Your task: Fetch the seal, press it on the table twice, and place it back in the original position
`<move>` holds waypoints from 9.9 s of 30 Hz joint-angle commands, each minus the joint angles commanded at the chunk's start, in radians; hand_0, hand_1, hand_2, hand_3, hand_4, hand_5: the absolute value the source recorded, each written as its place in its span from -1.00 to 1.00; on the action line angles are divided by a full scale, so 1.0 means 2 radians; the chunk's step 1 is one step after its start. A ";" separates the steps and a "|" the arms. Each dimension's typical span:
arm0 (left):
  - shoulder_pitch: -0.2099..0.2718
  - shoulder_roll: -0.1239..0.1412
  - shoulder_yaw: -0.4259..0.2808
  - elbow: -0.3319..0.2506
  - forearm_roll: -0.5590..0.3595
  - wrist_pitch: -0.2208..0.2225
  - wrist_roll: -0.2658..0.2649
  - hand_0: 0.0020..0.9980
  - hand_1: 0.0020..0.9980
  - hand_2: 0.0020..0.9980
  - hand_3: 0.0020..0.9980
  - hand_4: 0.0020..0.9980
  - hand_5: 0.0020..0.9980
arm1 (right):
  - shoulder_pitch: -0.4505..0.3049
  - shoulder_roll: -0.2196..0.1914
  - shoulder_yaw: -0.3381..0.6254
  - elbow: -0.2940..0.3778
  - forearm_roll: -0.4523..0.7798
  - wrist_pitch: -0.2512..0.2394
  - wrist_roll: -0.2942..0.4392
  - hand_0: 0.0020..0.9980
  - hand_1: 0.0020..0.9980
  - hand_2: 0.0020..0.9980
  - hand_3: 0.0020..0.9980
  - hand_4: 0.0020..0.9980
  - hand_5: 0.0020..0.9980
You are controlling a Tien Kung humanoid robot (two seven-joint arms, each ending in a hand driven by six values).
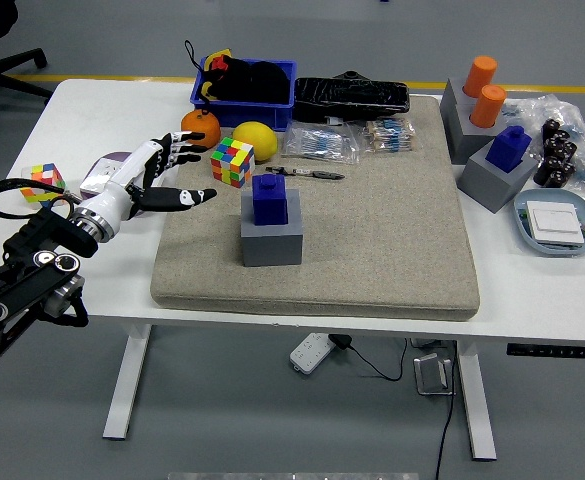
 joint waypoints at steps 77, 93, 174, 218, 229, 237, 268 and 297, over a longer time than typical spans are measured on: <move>-0.042 -0.065 0.073 0.065 -0.014 -0.013 0.006 0.67 0.52 0.42 0.61 0.53 -1.00 | 0.003 -0.001 -0.020 -0.001 0.007 0.001 -0.001 0.74 0.57 0.49 0.49 0.61 0.13; -0.042 -0.065 0.068 0.062 -0.019 -0.021 0.005 0.41 0.21 0.24 0.58 0.41 -1.00 | 0.003 0.000 -0.018 -0.001 0.007 0.001 -0.001 0.74 0.57 0.49 0.49 0.61 0.12; 0.108 -0.072 0.009 0.138 -0.067 0.117 -0.159 0.39 0.02 -0.07 0.33 0.31 -1.00 | 0.002 0.004 -0.028 0.000 0.007 0.001 -0.001 0.74 0.57 0.49 0.49 0.61 0.12; 0.086 -0.053 -0.018 0.082 -0.061 0.116 -0.149 0.38 0.02 -0.08 0.30 0.30 -1.00 | 0.000 0.005 -0.020 -0.001 0.006 0.000 0.000 0.74 0.56 0.49 0.49 0.61 0.13; 0.036 -0.039 0.002 0.009 -0.065 0.105 -0.129 0.38 0.02 -0.08 0.29 0.30 -1.00 | 0.002 0.005 -0.017 -0.001 0.008 0.000 0.000 0.74 0.56 0.49 0.49 0.61 0.13; 0.005 -0.040 0.074 0.004 -0.086 0.090 -0.116 0.38 0.02 -0.08 0.29 0.30 -1.00 | 0.003 0.004 -0.017 -0.001 0.009 0.001 0.000 0.74 0.56 0.49 0.49 0.61 0.13; -0.075 -0.064 0.216 0.079 -0.134 0.072 -0.112 0.38 0.02 -0.08 0.28 0.31 -1.00 | 0.009 -0.002 -0.032 -0.001 0.014 0.000 0.000 0.74 0.57 0.48 0.49 0.61 0.13; -0.090 -0.062 0.235 0.098 -0.122 0.070 -0.111 0.38 0.02 -0.08 0.28 0.31 -1.00 | 0.011 -0.003 -0.031 -0.001 0.014 0.000 0.000 0.74 0.57 0.48 0.49 0.61 0.13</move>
